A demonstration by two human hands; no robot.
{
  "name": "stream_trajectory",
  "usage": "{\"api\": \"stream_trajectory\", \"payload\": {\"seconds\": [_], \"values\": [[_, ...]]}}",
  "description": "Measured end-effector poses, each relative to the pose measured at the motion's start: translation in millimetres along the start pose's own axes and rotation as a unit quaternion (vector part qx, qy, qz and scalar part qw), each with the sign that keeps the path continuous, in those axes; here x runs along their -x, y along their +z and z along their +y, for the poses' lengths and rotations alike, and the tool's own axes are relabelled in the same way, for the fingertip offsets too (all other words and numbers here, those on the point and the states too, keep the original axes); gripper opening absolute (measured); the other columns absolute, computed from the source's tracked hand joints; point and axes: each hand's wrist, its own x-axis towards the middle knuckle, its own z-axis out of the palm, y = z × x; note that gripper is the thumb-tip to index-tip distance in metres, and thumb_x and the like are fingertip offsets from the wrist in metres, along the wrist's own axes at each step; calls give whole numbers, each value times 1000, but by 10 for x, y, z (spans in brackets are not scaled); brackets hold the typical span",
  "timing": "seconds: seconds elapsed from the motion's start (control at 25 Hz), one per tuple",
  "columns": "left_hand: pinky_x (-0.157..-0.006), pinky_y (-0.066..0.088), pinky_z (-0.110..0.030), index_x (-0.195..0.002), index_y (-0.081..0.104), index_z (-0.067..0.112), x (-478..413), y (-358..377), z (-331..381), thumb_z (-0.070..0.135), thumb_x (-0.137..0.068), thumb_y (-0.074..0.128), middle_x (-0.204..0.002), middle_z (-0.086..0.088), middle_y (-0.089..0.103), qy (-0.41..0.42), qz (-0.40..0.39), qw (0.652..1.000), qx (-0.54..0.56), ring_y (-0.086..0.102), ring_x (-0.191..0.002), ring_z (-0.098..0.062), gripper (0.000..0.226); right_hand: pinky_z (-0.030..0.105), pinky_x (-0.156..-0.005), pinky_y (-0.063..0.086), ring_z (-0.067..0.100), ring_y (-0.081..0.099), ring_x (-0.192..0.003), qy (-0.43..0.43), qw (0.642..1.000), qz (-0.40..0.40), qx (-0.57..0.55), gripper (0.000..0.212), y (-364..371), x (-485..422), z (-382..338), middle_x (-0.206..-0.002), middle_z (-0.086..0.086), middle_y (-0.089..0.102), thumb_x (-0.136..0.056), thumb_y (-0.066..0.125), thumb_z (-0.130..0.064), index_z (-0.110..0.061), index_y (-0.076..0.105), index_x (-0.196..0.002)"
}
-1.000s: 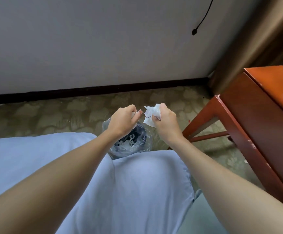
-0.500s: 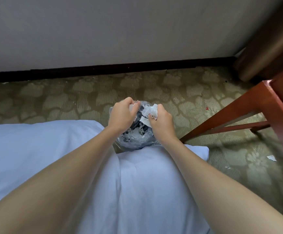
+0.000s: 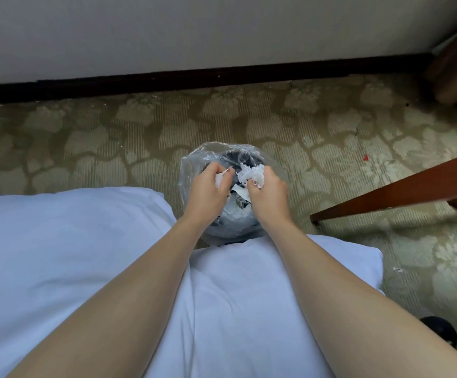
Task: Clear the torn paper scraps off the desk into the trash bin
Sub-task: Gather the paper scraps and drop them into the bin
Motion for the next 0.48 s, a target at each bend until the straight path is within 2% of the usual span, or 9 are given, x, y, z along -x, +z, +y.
{"api": "stream_trajectory", "payload": {"seconds": [0.08,0.16,0.28,0.36,0.48], "values": [[-58,44,-39,-83,51,15,-58,57,-49,39,-100,50,-69,-5,60,-5,-1,1000,28,56,-62,-25,29,24,-52,30,9,49,-63,16,1000,0,-9,12,78,-83,11,-77,-2,55,-96,55,-20,-13,50,-89],[-62,44,-35,-88,54,15,-148,118,-133,37,-101,50,-75,-2,61,-7,7,1000,26,57,-68,-20,26,28,-57,34,14,51,-65,19,999,-3,-29,13,174,-181,66,-79,0,57,-94,56,-20,-10,52,-88],[-75,37,-12,-96,59,19,-254,204,-260,34,-100,50,-96,2,62,8,12,1000,-10,54,-90,-7,18,31,-75,42,15,50,-85,13,998,-31,-50,12,280,-296,174,-96,-4,57,-93,59,-17,-9,59,-103],[-79,32,-3,-103,61,22,-295,229,-315,31,-100,51,-106,1,58,0,5,1000,-18,50,-96,-4,13,33,-83,46,16,54,-95,15,997,-52,-58,19,336,-358,221,-108,-2,59,-91,60,-16,-16,61,-110],[-82,30,-9,-118,60,20,-315,243,-338,27,-99,53,-116,0,51,-18,-3,999,-27,46,-101,-5,21,38,-91,49,21,55,-109,16,996,-67,-63,36,411,-398,257,-119,4,58,-87,62,-16,-22,61,-122]]}}
